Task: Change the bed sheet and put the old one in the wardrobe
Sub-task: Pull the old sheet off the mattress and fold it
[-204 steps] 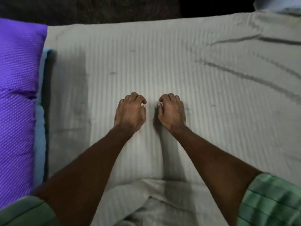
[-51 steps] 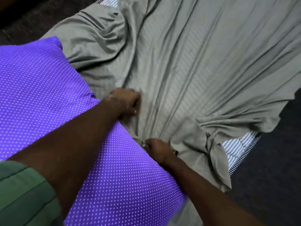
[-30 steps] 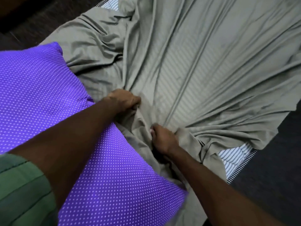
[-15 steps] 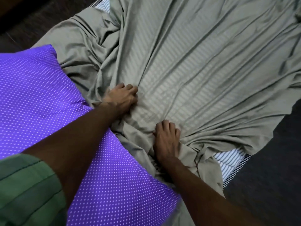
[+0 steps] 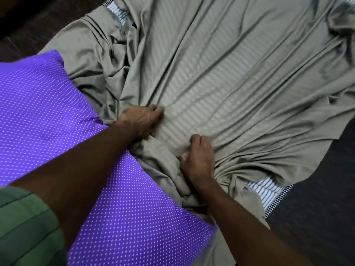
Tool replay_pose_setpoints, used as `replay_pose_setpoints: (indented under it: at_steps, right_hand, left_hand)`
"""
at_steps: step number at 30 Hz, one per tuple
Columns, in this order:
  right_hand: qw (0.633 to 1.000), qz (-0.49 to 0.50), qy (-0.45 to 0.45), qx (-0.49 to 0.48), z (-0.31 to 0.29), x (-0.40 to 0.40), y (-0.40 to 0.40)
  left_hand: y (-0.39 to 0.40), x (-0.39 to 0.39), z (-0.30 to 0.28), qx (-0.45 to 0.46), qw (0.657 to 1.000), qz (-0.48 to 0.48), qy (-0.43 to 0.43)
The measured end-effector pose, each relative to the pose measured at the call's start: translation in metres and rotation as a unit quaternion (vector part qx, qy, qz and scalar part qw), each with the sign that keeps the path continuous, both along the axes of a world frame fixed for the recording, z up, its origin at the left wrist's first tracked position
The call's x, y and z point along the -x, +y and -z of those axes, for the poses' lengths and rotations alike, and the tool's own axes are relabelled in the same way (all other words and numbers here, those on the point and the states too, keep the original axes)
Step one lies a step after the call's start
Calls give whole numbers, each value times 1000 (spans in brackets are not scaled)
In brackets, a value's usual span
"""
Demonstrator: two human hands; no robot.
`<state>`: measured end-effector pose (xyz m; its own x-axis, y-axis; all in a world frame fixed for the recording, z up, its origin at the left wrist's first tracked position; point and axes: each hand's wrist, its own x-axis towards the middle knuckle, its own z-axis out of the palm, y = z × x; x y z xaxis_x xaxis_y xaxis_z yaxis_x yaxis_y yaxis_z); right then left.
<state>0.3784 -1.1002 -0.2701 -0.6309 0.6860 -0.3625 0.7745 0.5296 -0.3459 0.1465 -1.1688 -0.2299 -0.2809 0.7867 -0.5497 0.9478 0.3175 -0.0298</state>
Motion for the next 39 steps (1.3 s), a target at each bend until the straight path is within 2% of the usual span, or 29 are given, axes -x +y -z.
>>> replay_pose_setpoints:
  at_steps: [2,4,6,8,11,13,15,17,18,19,20,22,23,24,26,28,30,31,33,34,35,36,37,39]
  right_hand:
    - [993,-68,-18,-98,5,0,0]
    - [979,-144,1,-143,13,-1,-5]
    - [977,-154,8,-144,16,-6,-9]
    - [984,-119,34,-128,15,-9,-13]
    - [994,10,106,-26,5,-11,-17]
    - [992,65,97,55,1,-12,-21]
    - [979,30,65,193,0,-9,-24]
    - [934,-9,57,352,-5,-3,-19]
    - [927,-20,53,370,-9,1,-15]
    - [935,-26,60,348,-12,2,-11]
    - [958,-30,75,276,-13,1,-8]
    - [994,-70,59,54,-14,-6,-6]
    - [994,-99,26,-37,-13,-10,-6]
    - [987,-131,-4,-88,-11,-12,-6]
    - [976,-181,-39,-116,-4,-16,-8]
    - [972,-216,-49,-77,-1,-18,-14]
    - [976,-218,-15,0,-4,-15,-16]
    - [976,-206,-9,71,-8,-12,-13]
    - [957,-150,2,248,-11,-8,-7]
    - [953,-115,22,281,-10,-7,-6]
    - [958,-83,45,271,-12,-7,-6]
    - [975,-57,62,207,-11,-9,-6]
    - [990,-52,46,119,-7,-11,-7]
    - [995,-95,-26,-24,-4,-16,-8]
  left_hand:
    - [-1,3,5,-46,997,53,24]
    - [2,1,7,-56,992,99,59]
    - [3,-1,11,-74,987,125,63]
    - [1,-3,11,-69,987,139,52]
    - [-2,-3,10,-91,989,120,13]
    - [-5,-5,9,-77,994,77,-21]
    - [-6,-3,9,-38,995,82,-35]
    - [-3,-1,10,-30,990,140,-8]
    - [-2,0,12,-45,984,173,17]
    - [1,0,12,-57,978,198,33]
    - [1,1,10,-49,976,211,35]
    - [-3,3,12,-49,972,229,12]
    - [-4,7,13,-25,976,217,-7]
    - [-2,10,8,20,983,180,-20]
    - [5,8,-6,164,985,49,-33]
    - [10,2,-6,312,938,-102,-108]
    - [11,1,-6,361,904,-176,-148]
    - [9,1,-4,346,905,-191,-159]
    - [9,5,4,230,962,-102,-110]
    - [9,3,3,142,987,-38,-71]
    - [7,-1,4,62,997,18,-48]
    - [7,-5,5,16,998,59,-28]
    - [10,-10,1,-17,996,90,-11]
    - [15,-18,4,-52,988,147,20]
